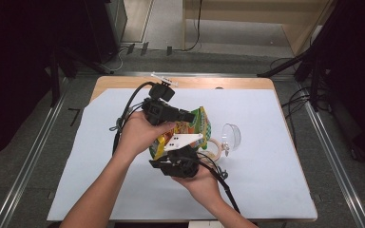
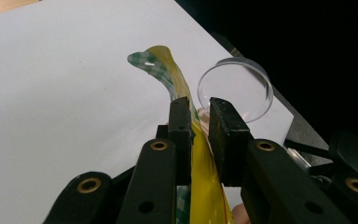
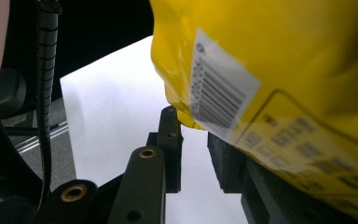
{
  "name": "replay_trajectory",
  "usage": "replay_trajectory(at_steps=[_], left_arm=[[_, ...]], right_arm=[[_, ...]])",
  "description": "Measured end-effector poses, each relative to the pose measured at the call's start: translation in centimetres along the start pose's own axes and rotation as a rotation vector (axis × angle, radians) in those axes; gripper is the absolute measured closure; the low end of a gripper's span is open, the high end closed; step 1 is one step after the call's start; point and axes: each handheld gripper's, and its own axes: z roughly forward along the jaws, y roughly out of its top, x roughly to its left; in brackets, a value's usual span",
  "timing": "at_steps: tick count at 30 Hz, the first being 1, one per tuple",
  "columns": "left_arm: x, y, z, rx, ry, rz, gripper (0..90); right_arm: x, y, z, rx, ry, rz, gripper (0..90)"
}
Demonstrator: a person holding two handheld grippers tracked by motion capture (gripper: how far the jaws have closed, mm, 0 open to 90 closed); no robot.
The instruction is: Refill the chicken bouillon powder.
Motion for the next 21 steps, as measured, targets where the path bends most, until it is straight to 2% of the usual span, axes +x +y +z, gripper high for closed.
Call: replay_trajectory(at_steps=[21], left_arm=[[0.26,-0.01,0.16,0.0,-0.01,-0.006,79.1]], right_arm=[[-0.09,-0.03,0.0,0.0,0.002,0.008,76.6]])
